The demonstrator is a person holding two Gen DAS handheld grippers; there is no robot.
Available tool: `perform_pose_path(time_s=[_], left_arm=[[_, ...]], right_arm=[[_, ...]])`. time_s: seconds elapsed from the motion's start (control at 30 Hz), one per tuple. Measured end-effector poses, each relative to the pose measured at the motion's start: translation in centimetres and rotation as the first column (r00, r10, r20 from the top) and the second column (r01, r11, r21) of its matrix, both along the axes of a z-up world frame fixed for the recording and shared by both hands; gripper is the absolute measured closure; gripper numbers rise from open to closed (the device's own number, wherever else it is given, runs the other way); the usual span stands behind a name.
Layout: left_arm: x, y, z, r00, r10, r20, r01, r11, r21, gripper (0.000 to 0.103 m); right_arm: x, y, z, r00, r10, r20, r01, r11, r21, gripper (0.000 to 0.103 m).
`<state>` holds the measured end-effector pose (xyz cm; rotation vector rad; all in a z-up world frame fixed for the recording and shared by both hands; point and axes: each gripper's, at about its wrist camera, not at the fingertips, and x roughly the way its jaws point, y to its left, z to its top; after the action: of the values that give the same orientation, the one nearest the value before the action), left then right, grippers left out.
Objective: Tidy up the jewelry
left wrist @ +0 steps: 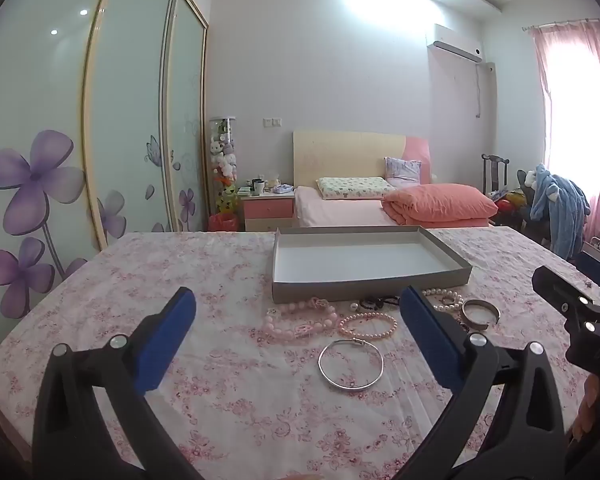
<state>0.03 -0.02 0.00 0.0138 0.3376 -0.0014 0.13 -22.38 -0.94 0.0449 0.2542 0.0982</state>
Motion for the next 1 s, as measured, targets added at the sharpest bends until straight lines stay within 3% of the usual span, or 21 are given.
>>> perform_pose_path(time_s=[1.0], left_arm=[[-0.12, 0.01, 0.01, 1.000, 0.000, -0.001, 0.000, 1.000, -0.004, 0.004]], right_arm=[[0.11, -0.22, -0.27, 1.000, 0.000, -0.007, 0.000, 1.000, 0.005, 0.002]])
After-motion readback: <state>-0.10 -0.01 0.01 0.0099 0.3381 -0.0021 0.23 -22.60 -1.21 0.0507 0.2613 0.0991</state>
